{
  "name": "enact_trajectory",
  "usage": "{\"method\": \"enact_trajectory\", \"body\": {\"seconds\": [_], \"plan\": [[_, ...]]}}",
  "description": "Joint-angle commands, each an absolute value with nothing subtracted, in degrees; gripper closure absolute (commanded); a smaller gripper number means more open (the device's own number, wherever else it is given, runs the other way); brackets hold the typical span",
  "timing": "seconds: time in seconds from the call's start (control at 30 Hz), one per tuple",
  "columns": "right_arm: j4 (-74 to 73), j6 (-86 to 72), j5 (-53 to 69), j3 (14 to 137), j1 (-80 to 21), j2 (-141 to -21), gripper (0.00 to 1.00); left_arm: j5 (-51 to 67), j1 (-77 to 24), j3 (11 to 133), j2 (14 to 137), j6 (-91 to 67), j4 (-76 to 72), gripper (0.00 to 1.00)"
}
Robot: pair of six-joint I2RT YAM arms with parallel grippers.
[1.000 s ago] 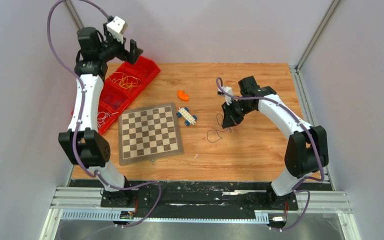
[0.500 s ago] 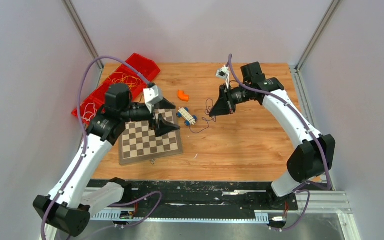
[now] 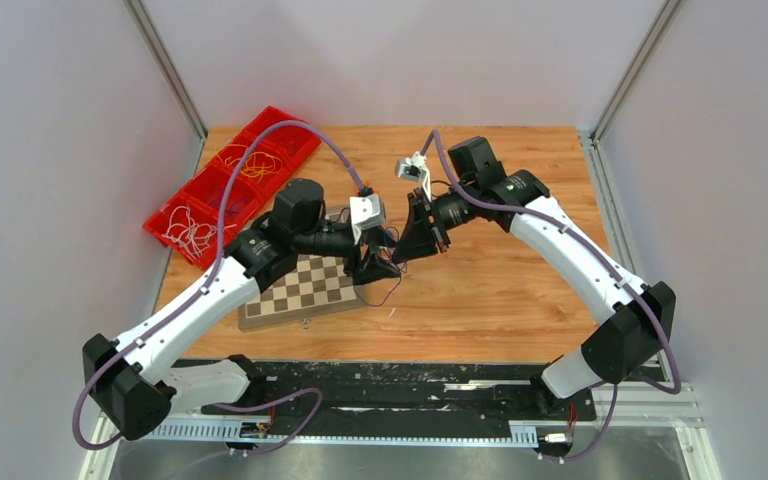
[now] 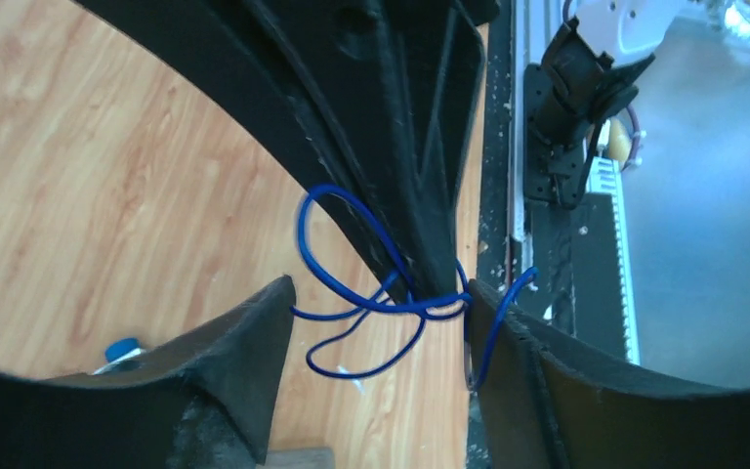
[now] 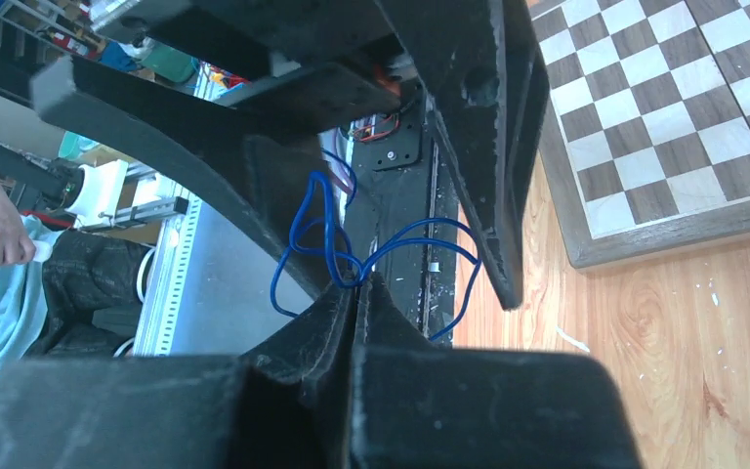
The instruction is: Untangle the cables
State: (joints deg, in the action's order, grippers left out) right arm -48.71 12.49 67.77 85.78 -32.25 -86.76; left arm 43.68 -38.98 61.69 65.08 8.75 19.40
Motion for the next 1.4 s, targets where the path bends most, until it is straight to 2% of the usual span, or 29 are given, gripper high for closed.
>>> {"method": "enact_trajectory", "body": {"seconds": [0.0, 0.03, 0.07, 0.1, 0.13, 0.2, 0.27, 0.3, 0.37, 0.43, 0.47, 0.6, 0.77, 0.9, 1.03, 1.1, 1.2, 1.37], "plan": [[-46.4, 12.7, 70.0, 86.0, -32.7, -85.0, 1.0, 43.7, -39.9, 60.5, 64.6, 3.0, 10.3, 0.42], [-46.4, 12.7, 69.9, 86.0, -32.7, -85.0, 1.0, 44.1, -40.0, 60.1, 64.2, 2.8, 9.3, 0.48], [-46.4, 12.7, 69.5, 85.8, -32.7, -85.0, 1.0, 44.4, -40.0, 59.8, 64.1, 2.5, 9.1, 0.63], [-46.3, 12.7, 68.9, 85.7, -32.7, -84.9, 1.0, 44.5, -40.0, 59.6, 63.7, 2.5, 9.3, 0.7], [-46.3, 12.7, 68.3, 85.5, -32.7, -84.9, 0.99, 44.4, -40.0, 59.3, 63.4, 2.7, 9.5, 0.84], [-46.3, 12.7, 67.3, 85.3, -32.5, -84.9, 0.96, 44.0, -40.0, 58.7, 62.7, 3.0, 10.1, 0.99], [-46.2, 12.7, 66.8, 85.4, -32.1, -84.6, 0.89, 43.5, -39.9, 57.9, 61.7, 3.5, 11.2, 1.0], [-46.2, 12.6, 66.5, 85.6, -31.8, -84.5, 0.82, 43.1, -39.8, 57.7, 61.0, 3.5, 12.2, 1.0], [-46.2, 12.4, 66.3, 86.2, -30.5, -84.0, 0.6, 43.2, -38.8, 56.8, 59.9, 3.1, 13.9, 1.0], [-46.2, 12.1, 66.1, 86.6, -28.4, -83.1, 0.47, 44.1, -36.3, 55.3, 58.6, 0.9, 14.7, 1.0], [-46.2, 12.0, 65.7, 86.7, -27.2, -82.6, 0.36, 44.9, -33.7, 55.0, 57.6, 0.6, 14.8, 1.0], [-46.2, 12.3, 59.5, 85.4, -22.7, -80.8, 0.18, 44.9, -22.9, 56.0, 56.4, 0.5, 20.4, 1.0], [-46.2, 12.3, 54.0, 80.4, -18.6, -79.7, 0.08, 33.2, -7.2, 68.5, 64.3, 12.5, 34.4, 1.0], [-46.1, 12.2, 52.6, 77.9, -18.3, -78.9, 0.01, 16.6, 3.8, 84.4, 80.7, 19.9, 44.2, 1.0], [-46.0, 11.7, 51.6, 76.4, -18.3, -79.0, 0.0, 12.4, 15.3, 102.2, 98.7, 18.1, 51.0, 1.0], [-45.9, 11.9, 51.1, 75.7, -18.3, -79.0, 0.0, 9.8, 17.8, 110.1, 109.0, 17.5, 53.6, 1.0], [-45.9, 12.2, 50.9, 74.8, -18.3, -79.1, 0.0, 8.0, 19.6, 118.0, 116.6, 17.8, 56.1, 1.0], [-46.0, 12.1, 50.7, 74.2, -18.3, -80.3, 0.0, 5.0, 19.8, 121.5, 125.6, 19.3, 52.2, 1.0]]}}
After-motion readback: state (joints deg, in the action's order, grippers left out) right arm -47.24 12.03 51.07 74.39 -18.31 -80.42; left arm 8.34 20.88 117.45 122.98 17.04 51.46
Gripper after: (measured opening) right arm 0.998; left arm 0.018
